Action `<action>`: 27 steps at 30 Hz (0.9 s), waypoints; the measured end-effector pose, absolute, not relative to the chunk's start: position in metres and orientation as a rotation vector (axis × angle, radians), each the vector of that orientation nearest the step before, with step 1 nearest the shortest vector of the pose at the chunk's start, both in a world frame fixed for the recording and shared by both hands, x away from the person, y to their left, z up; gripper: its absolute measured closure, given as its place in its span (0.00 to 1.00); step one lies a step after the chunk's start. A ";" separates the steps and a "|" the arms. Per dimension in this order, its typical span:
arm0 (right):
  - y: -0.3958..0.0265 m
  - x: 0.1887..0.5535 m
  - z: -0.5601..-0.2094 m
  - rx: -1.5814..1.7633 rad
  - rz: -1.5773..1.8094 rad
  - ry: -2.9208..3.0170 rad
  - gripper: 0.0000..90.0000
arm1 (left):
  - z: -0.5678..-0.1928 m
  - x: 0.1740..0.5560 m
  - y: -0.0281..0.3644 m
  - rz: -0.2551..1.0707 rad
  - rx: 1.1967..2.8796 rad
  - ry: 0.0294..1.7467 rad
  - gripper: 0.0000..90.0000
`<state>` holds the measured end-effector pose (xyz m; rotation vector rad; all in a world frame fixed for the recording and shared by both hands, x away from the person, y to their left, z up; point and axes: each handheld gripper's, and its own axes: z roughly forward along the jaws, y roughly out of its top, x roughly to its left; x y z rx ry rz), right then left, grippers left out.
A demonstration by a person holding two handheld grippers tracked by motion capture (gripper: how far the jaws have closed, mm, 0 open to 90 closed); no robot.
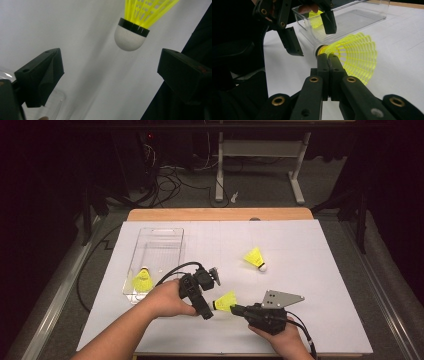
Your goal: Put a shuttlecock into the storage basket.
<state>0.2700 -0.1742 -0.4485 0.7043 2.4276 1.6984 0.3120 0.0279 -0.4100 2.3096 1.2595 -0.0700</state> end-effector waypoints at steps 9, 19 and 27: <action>-0.173 0.270 -0.448 0.701 1.711 2.431 1.00 | -0.413 0.308 0.024 -0.080 2.315 1.227 0.17; -0.171 0.270 -0.449 0.698 1.712 2.439 1.00 | -0.416 0.307 0.021 -0.087 2.329 1.192 0.22; -0.169 0.270 -0.449 0.692 1.717 2.448 1.00 | -0.415 0.303 0.020 -0.127 2.335 1.152 0.38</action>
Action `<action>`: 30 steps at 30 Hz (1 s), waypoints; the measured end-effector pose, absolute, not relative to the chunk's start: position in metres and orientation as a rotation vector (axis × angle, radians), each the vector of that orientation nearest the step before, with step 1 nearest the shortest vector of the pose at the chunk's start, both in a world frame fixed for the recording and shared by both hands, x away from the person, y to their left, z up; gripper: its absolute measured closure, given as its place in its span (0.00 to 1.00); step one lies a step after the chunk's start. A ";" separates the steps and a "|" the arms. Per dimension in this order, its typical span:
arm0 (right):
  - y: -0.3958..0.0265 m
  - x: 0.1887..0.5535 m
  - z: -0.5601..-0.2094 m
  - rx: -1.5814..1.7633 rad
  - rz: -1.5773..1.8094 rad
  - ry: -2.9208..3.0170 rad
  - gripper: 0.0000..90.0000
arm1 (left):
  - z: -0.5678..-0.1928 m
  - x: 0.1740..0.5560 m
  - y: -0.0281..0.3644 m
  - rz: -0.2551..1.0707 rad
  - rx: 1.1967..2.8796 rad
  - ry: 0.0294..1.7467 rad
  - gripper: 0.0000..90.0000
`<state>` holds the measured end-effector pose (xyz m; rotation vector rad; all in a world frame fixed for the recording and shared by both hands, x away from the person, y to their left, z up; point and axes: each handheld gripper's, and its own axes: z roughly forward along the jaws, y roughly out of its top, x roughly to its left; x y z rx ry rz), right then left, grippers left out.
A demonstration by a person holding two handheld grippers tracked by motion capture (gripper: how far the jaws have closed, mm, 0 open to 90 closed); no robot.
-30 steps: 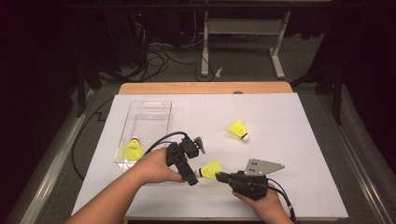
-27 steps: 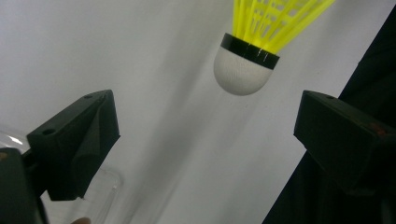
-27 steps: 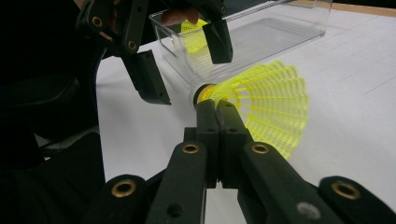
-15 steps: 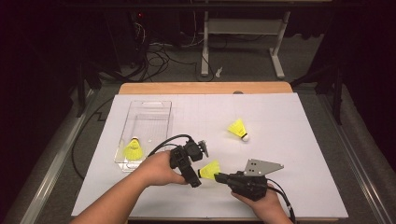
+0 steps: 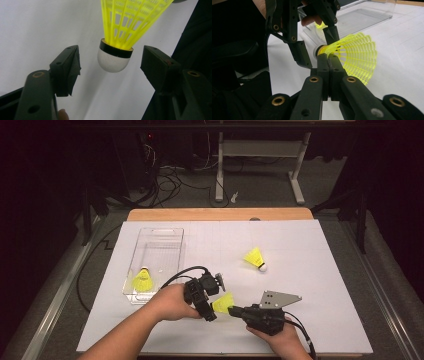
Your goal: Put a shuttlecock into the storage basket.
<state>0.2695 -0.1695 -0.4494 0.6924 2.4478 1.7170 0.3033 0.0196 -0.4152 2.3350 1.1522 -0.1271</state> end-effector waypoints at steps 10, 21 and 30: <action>-0.168 0.270 -0.450 0.691 1.713 2.455 1.00 | -0.414 0.302 0.021 -0.147 2.335 1.141 0.53; -0.166 0.270 -0.451 0.692 1.703 2.467 1.00 | -0.413 0.302 0.021 -0.148 2.339 1.124 0.62; -0.166 0.271 -0.452 0.697 1.697 2.467 1.00 | -0.414 0.303 0.022 -0.138 2.329 1.124 0.70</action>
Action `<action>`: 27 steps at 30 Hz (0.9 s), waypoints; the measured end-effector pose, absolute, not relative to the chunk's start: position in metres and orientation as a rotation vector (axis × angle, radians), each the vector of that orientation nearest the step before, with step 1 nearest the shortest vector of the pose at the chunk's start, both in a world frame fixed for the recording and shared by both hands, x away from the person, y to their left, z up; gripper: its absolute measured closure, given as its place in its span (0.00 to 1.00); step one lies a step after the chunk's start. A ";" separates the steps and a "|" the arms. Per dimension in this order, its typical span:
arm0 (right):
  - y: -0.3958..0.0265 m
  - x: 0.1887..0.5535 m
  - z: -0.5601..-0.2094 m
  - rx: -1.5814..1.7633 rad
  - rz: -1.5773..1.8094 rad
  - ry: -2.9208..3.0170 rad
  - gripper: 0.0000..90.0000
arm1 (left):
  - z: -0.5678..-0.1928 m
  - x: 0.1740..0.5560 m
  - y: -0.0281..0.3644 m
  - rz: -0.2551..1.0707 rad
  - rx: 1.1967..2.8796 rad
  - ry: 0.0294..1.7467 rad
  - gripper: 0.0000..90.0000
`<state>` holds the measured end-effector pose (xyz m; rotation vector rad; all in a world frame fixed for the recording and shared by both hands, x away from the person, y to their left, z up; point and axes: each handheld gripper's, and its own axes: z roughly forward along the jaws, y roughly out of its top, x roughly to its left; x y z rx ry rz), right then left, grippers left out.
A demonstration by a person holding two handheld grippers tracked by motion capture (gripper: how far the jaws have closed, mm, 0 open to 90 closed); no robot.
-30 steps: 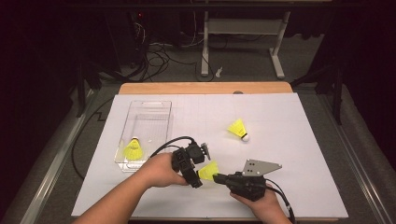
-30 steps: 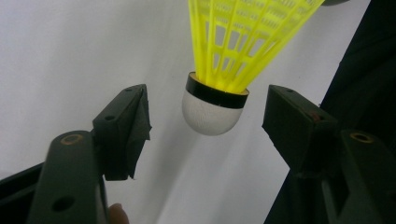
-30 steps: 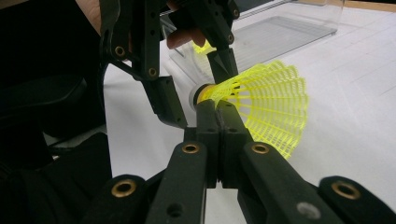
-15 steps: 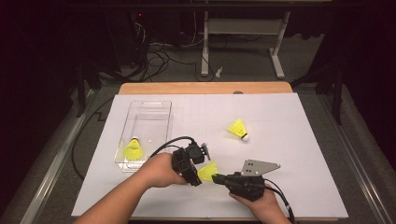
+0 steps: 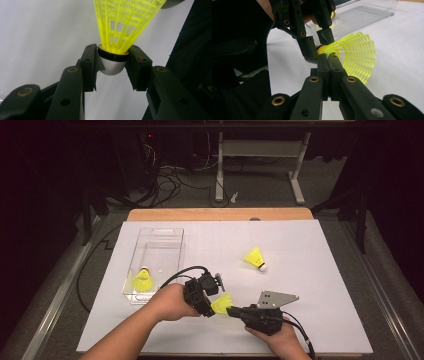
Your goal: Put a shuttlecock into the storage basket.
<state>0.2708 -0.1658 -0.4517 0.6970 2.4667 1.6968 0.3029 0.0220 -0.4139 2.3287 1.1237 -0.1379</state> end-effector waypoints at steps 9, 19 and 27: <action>-0.165 0.271 -0.453 0.694 1.695 2.466 0.97 | -0.414 0.303 0.023 -0.131 2.332 1.121 0.70; -0.165 0.271 -0.453 0.698 1.687 2.460 0.86 | -0.414 0.305 0.024 -0.127 2.326 1.140 0.71; -0.167 0.270 -0.453 0.707 1.682 2.450 0.83 | -0.415 0.305 0.024 -0.113 2.327 1.138 0.71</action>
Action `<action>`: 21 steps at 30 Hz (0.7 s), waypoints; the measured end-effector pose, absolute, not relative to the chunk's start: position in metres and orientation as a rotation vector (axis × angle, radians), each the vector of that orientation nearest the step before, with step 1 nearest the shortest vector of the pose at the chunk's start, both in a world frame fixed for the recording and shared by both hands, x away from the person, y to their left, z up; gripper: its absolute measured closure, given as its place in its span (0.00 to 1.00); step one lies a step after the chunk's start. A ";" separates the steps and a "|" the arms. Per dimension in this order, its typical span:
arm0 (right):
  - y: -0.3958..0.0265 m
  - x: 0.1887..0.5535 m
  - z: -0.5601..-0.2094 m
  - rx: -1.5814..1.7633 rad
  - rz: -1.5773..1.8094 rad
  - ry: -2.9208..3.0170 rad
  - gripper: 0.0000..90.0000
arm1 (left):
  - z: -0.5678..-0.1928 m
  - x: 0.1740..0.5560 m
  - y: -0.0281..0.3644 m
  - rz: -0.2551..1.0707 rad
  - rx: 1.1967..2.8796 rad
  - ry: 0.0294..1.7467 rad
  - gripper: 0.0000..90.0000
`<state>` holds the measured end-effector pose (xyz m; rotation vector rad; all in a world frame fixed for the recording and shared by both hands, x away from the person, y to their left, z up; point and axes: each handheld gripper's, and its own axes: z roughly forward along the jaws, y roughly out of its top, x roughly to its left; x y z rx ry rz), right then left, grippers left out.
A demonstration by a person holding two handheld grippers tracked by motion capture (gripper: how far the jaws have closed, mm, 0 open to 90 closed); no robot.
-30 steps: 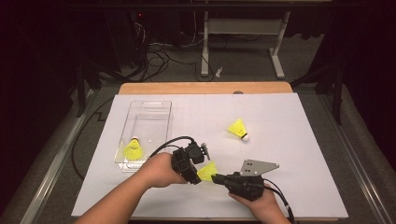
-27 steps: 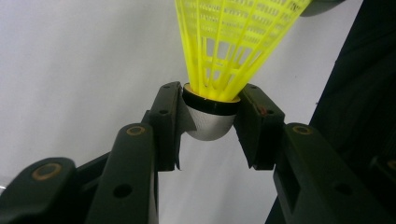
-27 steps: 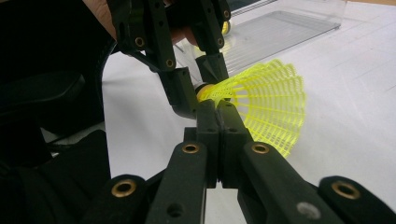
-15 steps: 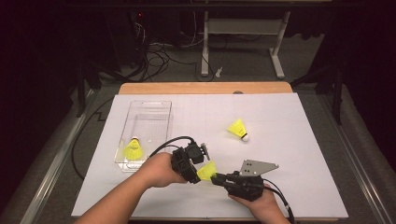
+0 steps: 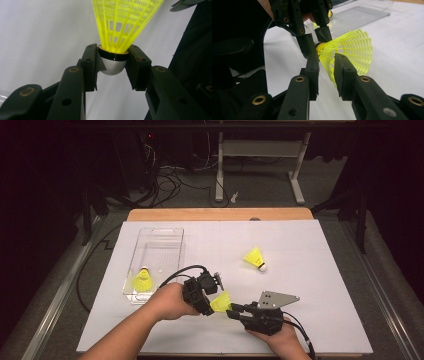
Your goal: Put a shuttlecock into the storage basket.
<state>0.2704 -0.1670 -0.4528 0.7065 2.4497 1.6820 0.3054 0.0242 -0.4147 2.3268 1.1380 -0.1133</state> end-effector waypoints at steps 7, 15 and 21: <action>-0.168 0.270 -0.453 0.707 1.676 2.450 0.80 | -0.414 0.306 0.025 -0.110 2.325 1.141 0.71; -0.175 0.269 -0.451 0.717 1.667 2.427 0.74 | -0.414 0.307 0.026 -0.098 2.319 1.153 0.71; -0.181 0.270 -0.451 0.733 1.642 2.395 0.66 | -0.415 0.310 0.028 -0.083 2.299 1.184 0.71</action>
